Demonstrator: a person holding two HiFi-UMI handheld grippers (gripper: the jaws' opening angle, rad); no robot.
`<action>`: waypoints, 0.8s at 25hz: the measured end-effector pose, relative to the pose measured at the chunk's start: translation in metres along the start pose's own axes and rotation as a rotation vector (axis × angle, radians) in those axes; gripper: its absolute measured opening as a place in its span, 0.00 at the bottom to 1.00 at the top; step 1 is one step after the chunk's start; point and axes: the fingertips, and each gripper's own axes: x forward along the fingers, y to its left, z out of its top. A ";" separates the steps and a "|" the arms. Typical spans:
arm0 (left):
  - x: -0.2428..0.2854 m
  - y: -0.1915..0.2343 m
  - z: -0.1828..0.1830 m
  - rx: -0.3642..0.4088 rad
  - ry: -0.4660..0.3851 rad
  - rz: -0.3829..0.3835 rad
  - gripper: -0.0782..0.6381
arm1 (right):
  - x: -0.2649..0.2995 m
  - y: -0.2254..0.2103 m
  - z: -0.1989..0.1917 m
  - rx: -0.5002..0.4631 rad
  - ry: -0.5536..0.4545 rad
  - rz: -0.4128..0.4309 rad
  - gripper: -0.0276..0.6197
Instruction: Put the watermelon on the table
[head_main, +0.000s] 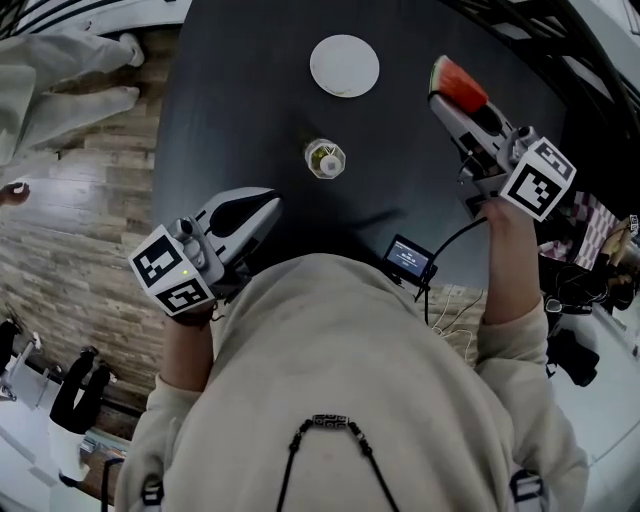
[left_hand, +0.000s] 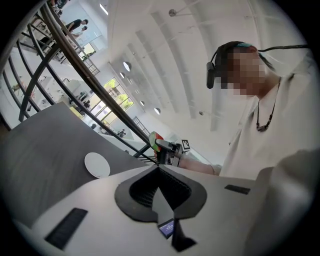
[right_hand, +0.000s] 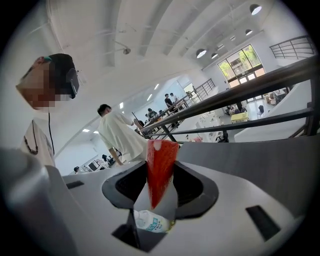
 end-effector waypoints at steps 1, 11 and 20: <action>-0.002 0.000 -0.001 -0.003 -0.001 0.003 0.11 | 0.005 -0.002 -0.003 -0.001 0.010 0.001 0.32; -0.023 0.010 -0.007 -0.030 -0.011 0.041 0.11 | 0.064 -0.036 -0.041 -0.032 0.160 -0.007 0.32; -0.040 0.014 -0.004 -0.040 -0.021 0.077 0.11 | 0.108 -0.071 -0.078 -0.042 0.277 -0.037 0.32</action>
